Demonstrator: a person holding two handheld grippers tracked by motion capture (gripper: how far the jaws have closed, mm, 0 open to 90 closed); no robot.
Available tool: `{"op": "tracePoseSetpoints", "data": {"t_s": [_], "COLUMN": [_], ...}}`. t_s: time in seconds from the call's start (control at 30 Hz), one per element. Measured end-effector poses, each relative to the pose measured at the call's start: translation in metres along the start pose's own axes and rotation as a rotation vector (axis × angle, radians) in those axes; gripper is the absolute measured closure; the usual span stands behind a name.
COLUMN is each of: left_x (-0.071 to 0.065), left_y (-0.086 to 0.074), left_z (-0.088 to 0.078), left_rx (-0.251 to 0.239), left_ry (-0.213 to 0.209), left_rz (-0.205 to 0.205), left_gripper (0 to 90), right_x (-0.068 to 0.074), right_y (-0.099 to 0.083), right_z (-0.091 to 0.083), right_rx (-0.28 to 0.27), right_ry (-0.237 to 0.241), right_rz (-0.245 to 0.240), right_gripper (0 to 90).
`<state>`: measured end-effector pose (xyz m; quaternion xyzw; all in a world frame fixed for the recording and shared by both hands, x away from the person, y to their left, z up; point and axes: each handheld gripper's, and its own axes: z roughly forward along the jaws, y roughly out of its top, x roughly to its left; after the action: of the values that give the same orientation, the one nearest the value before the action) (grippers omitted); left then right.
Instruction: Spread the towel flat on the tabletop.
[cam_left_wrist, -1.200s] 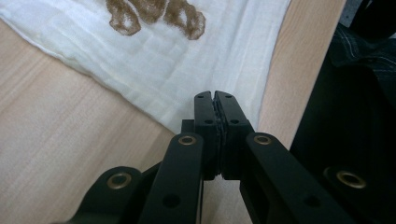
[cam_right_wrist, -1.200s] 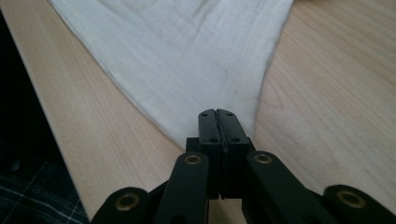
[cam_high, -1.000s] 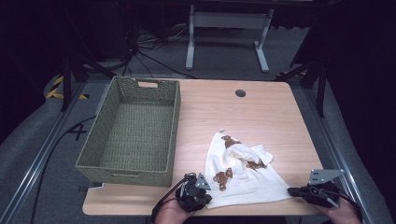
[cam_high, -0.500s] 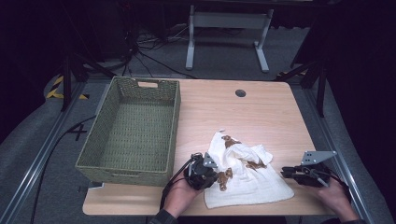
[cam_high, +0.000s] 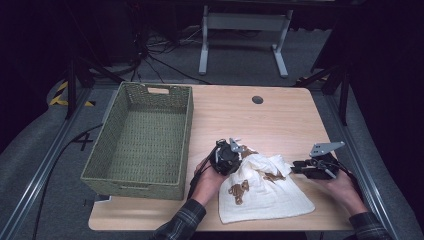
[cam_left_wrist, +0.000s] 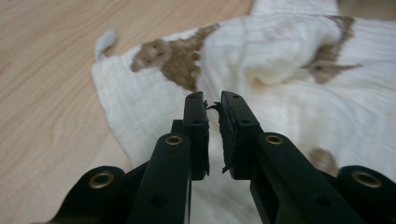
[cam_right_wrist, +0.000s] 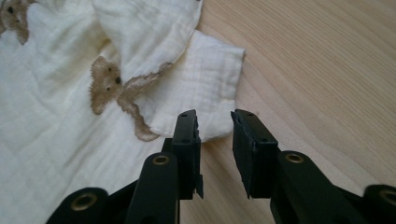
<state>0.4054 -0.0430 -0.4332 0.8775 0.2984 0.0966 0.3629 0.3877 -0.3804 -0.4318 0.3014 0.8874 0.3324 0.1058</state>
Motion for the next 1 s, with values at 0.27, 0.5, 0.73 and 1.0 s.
{"op": "tracePoseSetpoints", "data": {"t_s": [0.27, 0.5, 0.73, 1.0], "left_x": [0.016, 0.018, 0.019, 0.020], "left_y": [0.001, -0.005, -0.007, -0.007], "left_z": [0.019, 0.023, 0.023, 0.023], "left_rx": [0.035, 0.080, 0.078, 0.077], "left_ry": [0.029, 0.060, 0.060, 0.054], "left_rz": [-0.017, -0.017, -0.010, -0.011], "left_gripper": [81.0, 80.8, 80.5, 80.3], "right_x": [-0.008, -0.006, -0.011, -0.008], "right_y": [0.004, 0.005, -0.001, 0.002], "right_z": [0.016, 0.011, -0.003, 0.019], "right_rx": [0.047, 0.029, 0.014, 0.050], "right_ry": [0.028, 0.033, 0.013, 0.062], "right_rz": [0.024, 0.005, 0.019, 0.013], "right_gripper": [77.5, 90.0, 89.7, 75.9]}}
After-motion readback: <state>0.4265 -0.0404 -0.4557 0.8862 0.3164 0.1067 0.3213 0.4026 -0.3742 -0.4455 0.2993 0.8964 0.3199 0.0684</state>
